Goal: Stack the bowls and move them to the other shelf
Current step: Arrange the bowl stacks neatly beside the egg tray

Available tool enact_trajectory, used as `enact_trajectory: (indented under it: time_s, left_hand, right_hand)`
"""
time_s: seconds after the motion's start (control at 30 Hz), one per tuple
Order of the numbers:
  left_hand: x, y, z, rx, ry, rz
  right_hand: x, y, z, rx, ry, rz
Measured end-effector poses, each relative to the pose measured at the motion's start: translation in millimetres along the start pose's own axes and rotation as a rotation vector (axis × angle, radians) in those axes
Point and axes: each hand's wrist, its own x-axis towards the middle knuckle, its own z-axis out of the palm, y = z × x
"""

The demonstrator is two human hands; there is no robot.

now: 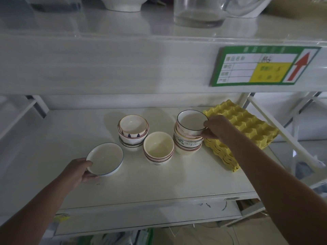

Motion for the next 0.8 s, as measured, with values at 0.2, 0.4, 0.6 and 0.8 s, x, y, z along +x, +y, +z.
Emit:
enact_trajectory:
  time_s: [0.2,0.4,0.6,0.8]
  left_hand:
    - [3,-3,1,-0.005,0.025,-0.007]
    - [2,-4,5,-0.009,0.019,-0.003]
    - [3,-5,7,-0.021,0.021,-0.006]
    - [1,-4,9,-0.036,0.010,-0.009]
  right_hand:
    - [4,4,-1,0.014,-0.018,-0.013]
    - [8,12,1,-0.181,0.082,-0.098]
    - [17,25,2,-0.379,0.163,-0.182]
    - [10,30,24,-0.406,0.049,-0.407]
